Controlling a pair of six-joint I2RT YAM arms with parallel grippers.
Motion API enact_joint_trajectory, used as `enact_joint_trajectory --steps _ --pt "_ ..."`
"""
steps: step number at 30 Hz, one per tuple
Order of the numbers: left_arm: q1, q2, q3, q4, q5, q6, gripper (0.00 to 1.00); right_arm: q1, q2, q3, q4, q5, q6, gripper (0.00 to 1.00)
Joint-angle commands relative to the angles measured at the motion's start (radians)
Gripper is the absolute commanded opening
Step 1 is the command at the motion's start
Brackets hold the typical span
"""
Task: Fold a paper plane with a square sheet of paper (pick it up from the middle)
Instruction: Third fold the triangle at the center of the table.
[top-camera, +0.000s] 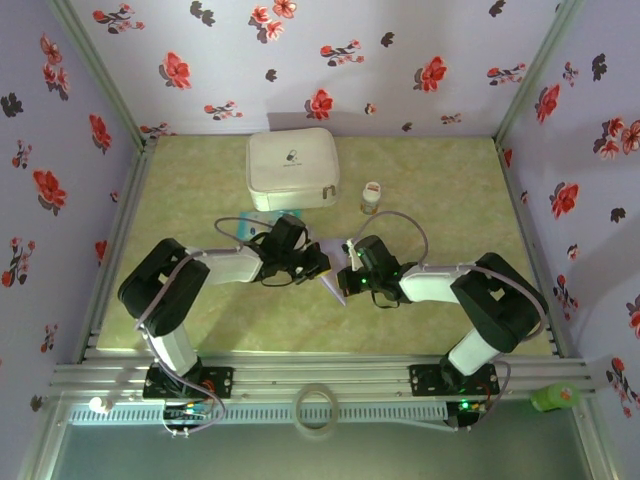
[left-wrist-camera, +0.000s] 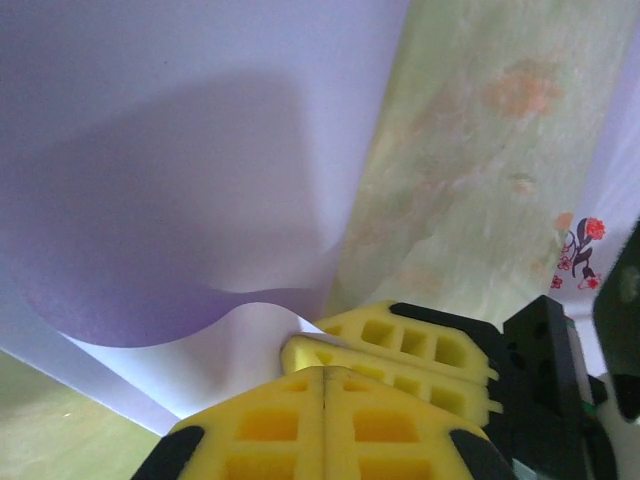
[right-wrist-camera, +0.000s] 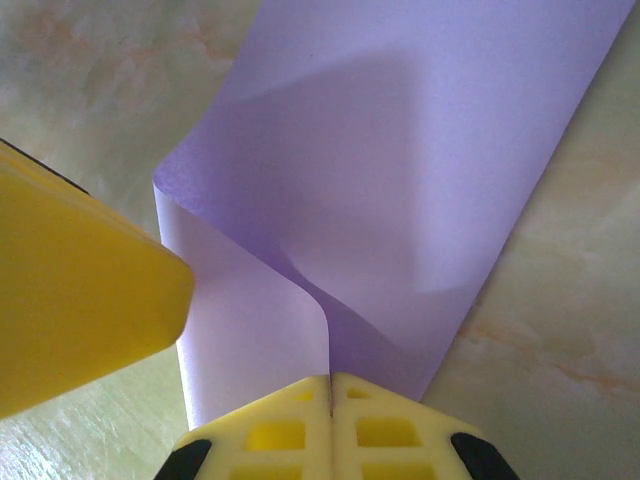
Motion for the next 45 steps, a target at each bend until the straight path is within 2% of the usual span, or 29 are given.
enact_joint_trajectory --steps 1,24,32,35,39,42,43,45 --pt "-0.013 0.024 -0.008 0.019 0.003 -0.007 0.0 -0.006 -0.016 -0.007 -0.029 0.025 -0.013 0.0" --pt "-0.013 0.08 -0.021 -0.082 -0.056 0.063 0.0 -0.006 -0.008 -0.006 -0.019 0.017 -0.004 0.01" --pt "-0.013 0.096 -0.041 -0.072 -0.074 0.063 0.0 -0.006 -0.005 0.008 -0.03 0.008 0.006 0.06" --pt "-0.015 0.101 -0.032 -0.083 -0.074 0.07 0.0 -0.006 -0.03 0.027 -0.069 0.021 0.021 0.14" --pt "-0.015 0.098 -0.032 -0.092 -0.077 0.081 0.0 -0.008 -0.122 0.06 -0.156 0.064 0.04 0.38" --pt "-0.014 0.1 -0.024 -0.106 -0.076 0.09 0.0 -0.019 -0.187 0.088 -0.255 0.109 0.074 0.48" --pt "-0.014 0.099 -0.023 -0.106 -0.077 0.091 0.0 -0.024 -0.206 0.1 -0.296 0.104 0.09 0.51" --pt "-0.014 0.096 -0.024 -0.106 -0.079 0.091 0.0 -0.034 -0.217 0.124 -0.354 -0.009 0.103 0.53"
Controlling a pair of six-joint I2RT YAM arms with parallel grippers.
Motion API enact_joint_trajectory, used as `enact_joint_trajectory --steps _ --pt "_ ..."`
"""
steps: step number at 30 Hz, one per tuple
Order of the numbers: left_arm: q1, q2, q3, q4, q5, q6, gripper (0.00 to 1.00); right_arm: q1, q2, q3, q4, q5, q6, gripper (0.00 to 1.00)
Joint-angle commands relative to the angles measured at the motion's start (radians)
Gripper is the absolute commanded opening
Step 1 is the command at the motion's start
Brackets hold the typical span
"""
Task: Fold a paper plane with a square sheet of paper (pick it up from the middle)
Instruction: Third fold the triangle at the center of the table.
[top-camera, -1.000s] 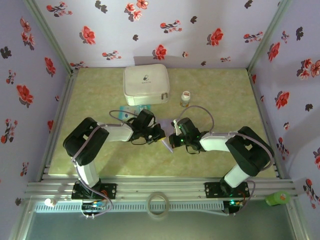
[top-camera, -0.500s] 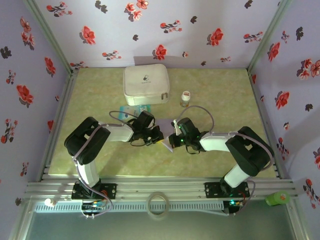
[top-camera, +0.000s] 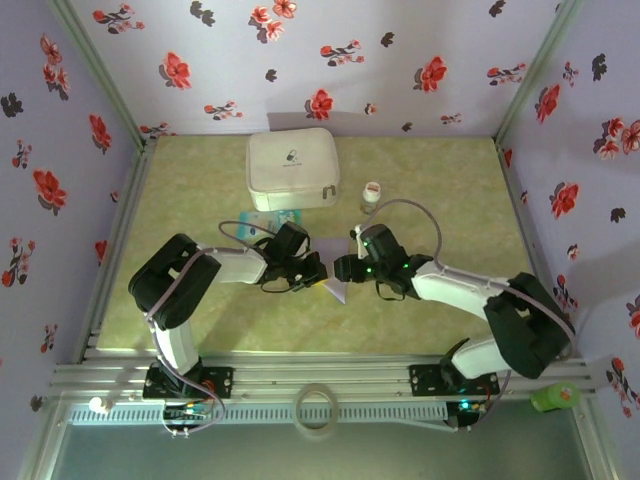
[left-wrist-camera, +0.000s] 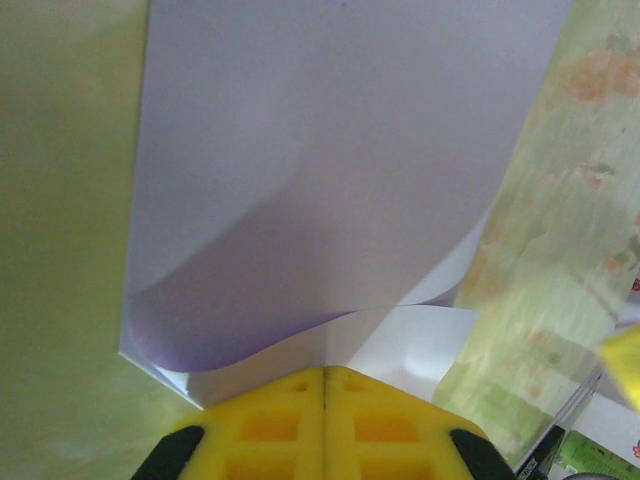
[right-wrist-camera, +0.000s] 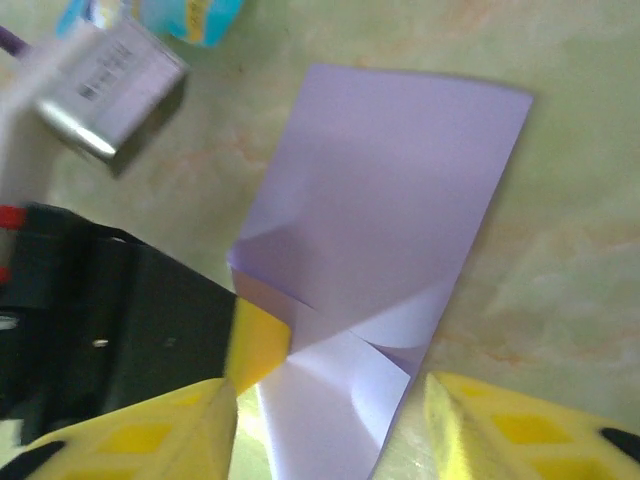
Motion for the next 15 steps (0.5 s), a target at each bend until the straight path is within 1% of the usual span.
enact_joint_trajectory --steps 1,2,5,7,9,10,15 --pt "-0.008 0.03 -0.01 -0.081 -0.051 0.032 0.0 -0.016 -0.019 0.053 -0.15 -0.139 0.042 0.5" --pt "-0.008 0.027 -0.011 -0.082 -0.054 0.03 0.0 -0.016 -0.002 0.069 -0.166 -0.21 0.058 0.47" --pt "-0.009 0.021 -0.013 -0.083 -0.06 0.028 0.0 -0.013 0.068 0.092 -0.171 -0.343 0.13 0.31" --pt "-0.008 0.022 -0.011 -0.083 -0.061 0.028 0.0 -0.005 0.099 0.091 -0.157 -0.363 0.162 0.21" --pt "-0.008 0.024 -0.01 -0.082 -0.061 0.03 0.0 0.003 0.12 0.082 -0.136 -0.359 0.184 0.14" --pt "-0.008 0.023 -0.009 -0.082 -0.062 0.029 0.0 0.003 0.13 0.083 -0.138 -0.357 0.192 0.12" --pt "-0.009 0.025 -0.011 -0.082 -0.064 0.027 0.0 0.005 0.153 0.098 -0.165 -0.35 0.193 0.09"
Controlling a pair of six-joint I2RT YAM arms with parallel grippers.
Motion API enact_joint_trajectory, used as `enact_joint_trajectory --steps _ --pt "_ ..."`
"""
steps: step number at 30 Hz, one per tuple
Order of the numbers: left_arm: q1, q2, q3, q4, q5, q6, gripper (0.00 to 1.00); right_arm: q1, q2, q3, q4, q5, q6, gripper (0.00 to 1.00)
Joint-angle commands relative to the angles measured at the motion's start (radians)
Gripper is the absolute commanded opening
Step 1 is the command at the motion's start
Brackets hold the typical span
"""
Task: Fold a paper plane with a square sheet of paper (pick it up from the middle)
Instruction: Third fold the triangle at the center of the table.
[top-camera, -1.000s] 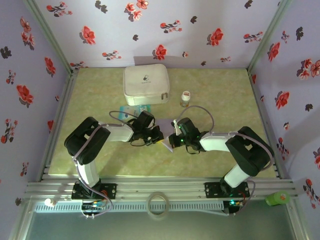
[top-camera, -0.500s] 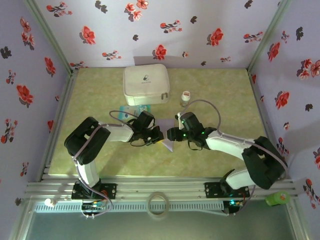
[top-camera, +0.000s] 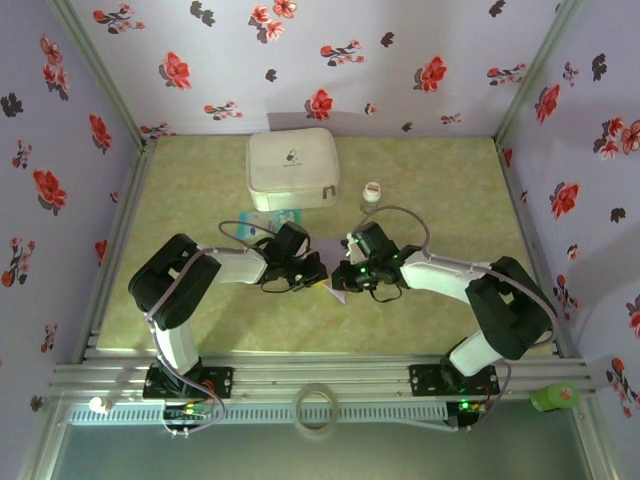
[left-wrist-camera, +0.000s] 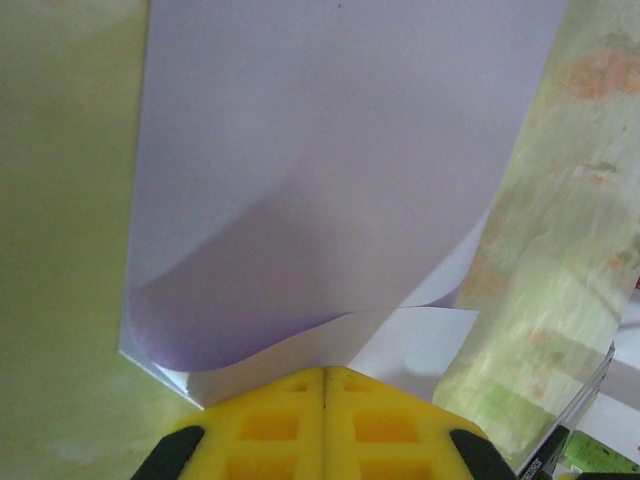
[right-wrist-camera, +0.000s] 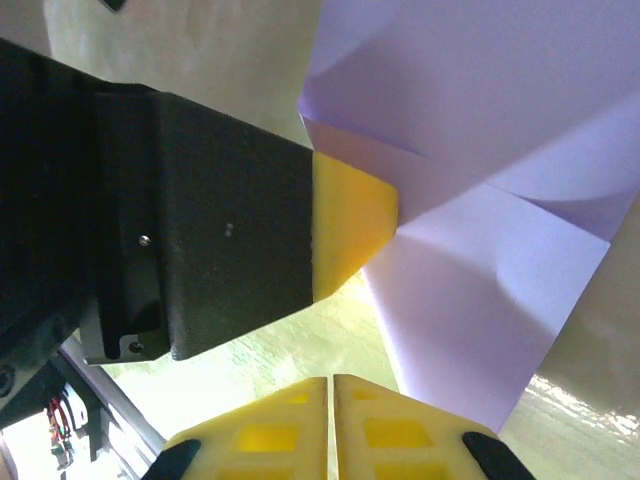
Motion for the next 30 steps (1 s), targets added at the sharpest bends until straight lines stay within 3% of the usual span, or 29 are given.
enact_joint_trajectory --steps 1,15,30 --pt "-0.007 0.025 -0.012 -0.079 -0.058 0.018 0.0 0.007 0.022 0.022 -0.039 -0.04 0.022 0.09" --pt "-0.007 0.022 -0.01 -0.08 -0.054 0.021 0.0 0.01 0.123 0.028 -0.023 -0.064 0.024 0.1" --pt "-0.005 0.028 -0.009 -0.081 -0.053 0.018 0.0 0.011 0.093 -0.071 0.004 -0.082 0.045 0.1"
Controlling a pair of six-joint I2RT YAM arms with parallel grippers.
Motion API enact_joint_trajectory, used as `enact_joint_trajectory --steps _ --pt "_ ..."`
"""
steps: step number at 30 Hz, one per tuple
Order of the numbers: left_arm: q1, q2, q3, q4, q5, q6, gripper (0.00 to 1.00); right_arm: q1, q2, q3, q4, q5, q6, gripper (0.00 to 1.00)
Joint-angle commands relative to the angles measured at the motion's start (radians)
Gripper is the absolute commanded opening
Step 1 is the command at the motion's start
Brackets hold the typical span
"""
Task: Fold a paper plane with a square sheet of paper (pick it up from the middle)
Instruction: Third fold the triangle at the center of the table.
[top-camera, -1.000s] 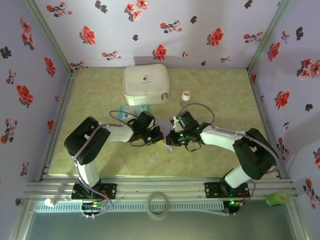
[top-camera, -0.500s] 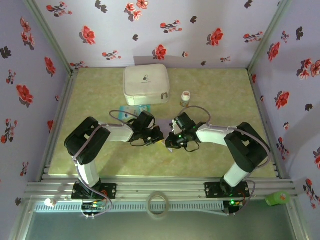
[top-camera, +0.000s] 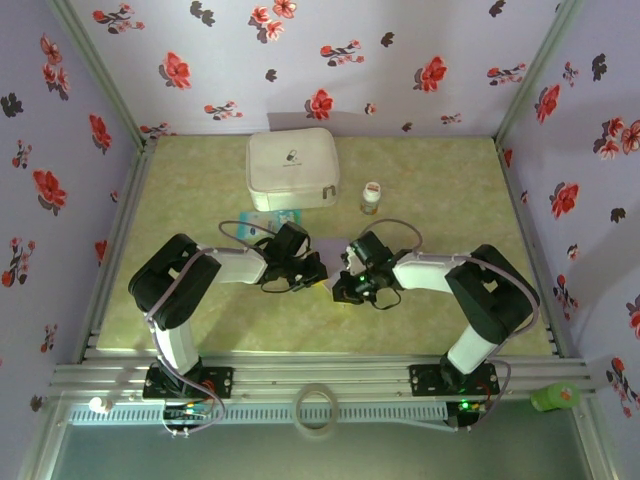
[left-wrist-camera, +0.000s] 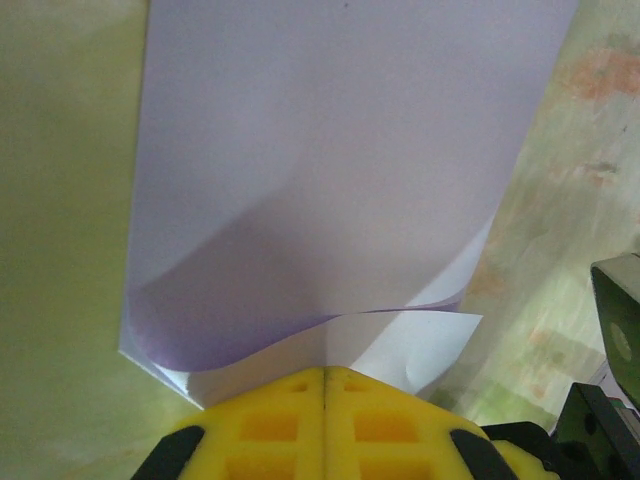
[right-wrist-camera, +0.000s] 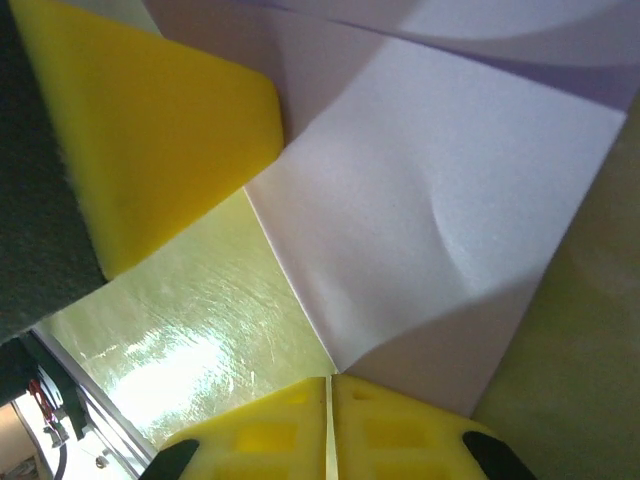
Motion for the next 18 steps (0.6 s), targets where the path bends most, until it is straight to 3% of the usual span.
enact_joint_trajectory --steps 1,11,15,18 --pt "-0.005 0.029 -0.01 -0.081 -0.05 0.018 0.0 0.007 -0.018 -0.038 -0.019 -0.01 0.013 0.1" --pt "-0.005 0.027 -0.018 -0.074 -0.052 0.017 0.0 0.007 -0.112 -0.025 -0.026 -0.012 0.046 0.11" --pt "-0.005 0.032 -0.018 -0.073 -0.051 0.02 0.0 0.007 -0.068 0.021 0.016 -0.054 0.076 0.11" --pt "-0.006 0.032 -0.018 -0.073 -0.052 0.02 0.0 0.005 -0.002 0.057 -0.001 -0.007 0.084 0.11"
